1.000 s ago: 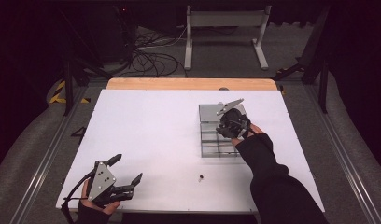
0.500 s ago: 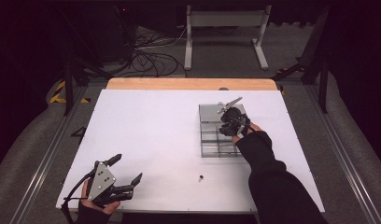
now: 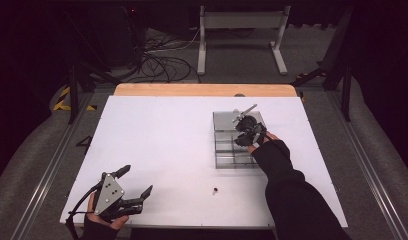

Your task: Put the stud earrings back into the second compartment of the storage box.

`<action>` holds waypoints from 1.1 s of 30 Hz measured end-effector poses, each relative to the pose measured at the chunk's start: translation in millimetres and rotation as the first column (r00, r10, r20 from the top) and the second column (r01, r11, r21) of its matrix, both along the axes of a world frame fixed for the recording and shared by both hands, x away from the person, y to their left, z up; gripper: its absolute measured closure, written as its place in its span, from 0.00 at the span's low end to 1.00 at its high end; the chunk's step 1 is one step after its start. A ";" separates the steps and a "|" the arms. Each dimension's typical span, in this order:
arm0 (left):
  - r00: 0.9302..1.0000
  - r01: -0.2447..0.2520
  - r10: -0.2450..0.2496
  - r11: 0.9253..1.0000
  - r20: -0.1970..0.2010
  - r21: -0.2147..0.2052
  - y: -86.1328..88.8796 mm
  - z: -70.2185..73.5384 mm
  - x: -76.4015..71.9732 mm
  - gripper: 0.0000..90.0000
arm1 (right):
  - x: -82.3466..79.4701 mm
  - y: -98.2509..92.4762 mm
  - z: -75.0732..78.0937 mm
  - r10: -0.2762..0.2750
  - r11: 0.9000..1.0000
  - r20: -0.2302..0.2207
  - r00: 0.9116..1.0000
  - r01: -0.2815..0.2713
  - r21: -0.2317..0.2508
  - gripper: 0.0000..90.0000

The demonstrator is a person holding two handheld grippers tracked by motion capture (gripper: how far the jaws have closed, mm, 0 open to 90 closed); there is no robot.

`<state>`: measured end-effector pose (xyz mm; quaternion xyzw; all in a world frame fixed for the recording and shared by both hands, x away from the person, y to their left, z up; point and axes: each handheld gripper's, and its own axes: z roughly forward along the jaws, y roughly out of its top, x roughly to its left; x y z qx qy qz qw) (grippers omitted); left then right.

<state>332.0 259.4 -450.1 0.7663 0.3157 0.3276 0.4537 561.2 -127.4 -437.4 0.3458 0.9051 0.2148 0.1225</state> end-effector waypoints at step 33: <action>1.000 -0.004 0.004 1.000 0.007 0.000 -0.2 0.5 -0.9 0.14 | -71.4 4.0 53.0 0.144 0.958 0.219 0.965 -0.191 0.215 0.31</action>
